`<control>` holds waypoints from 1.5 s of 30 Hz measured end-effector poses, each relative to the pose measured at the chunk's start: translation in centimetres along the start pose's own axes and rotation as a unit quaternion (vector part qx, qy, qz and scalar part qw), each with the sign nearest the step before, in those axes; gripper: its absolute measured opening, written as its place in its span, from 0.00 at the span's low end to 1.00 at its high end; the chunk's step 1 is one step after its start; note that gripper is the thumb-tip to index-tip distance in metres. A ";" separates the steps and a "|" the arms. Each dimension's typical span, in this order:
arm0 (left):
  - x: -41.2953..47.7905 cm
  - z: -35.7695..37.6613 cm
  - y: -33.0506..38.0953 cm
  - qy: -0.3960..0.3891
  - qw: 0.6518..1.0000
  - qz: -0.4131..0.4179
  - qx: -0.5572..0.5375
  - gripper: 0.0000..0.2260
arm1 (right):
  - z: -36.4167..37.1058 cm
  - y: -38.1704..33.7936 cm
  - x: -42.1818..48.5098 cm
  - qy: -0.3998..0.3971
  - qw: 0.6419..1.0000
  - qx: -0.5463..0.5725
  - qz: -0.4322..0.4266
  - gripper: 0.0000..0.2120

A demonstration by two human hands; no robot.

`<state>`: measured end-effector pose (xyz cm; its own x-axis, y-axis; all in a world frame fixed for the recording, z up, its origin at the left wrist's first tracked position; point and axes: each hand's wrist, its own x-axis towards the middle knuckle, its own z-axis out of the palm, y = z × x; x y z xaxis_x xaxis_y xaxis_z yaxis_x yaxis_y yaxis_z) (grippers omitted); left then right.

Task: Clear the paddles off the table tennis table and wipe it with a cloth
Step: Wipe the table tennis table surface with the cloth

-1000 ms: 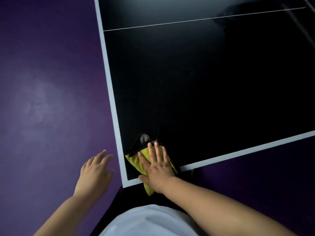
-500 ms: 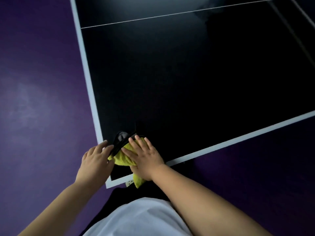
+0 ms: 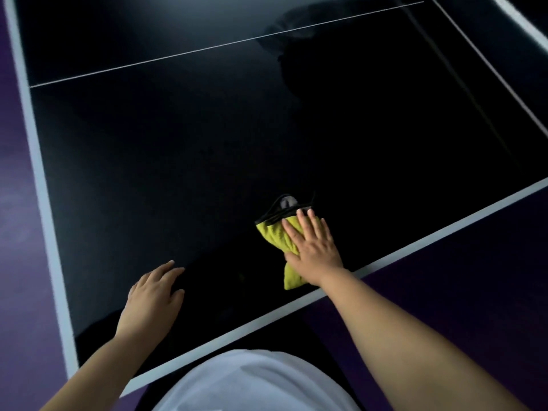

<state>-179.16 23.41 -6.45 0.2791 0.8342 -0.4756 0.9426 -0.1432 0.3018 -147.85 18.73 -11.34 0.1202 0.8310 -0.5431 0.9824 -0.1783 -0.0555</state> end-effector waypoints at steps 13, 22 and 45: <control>-0.4 1.4 0.7 0.032 0.993 -0.086 -0.073 0.18 | -3.5 7.3 5.1 0.080 0.964 0.118 0.225 0.34; -2.8 0.2 -8.5 0.047 0.990 -0.101 -0.090 0.19 | -1.3 -10.8 3.9 0.048 0.993 0.043 0.101 0.33; -7.1 -2.6 -24.8 0.036 0.984 -0.136 -0.106 0.16 | 3.3 -40.4 1.7 -0.019 0.976 -0.077 -0.201 0.32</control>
<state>-204.98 22.47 -8.39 0.0009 0.8630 -0.5053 0.9194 0.1980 0.3399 -187.81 25.58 -12.81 -0.2829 0.7968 -0.5339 0.9590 0.2432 -0.1453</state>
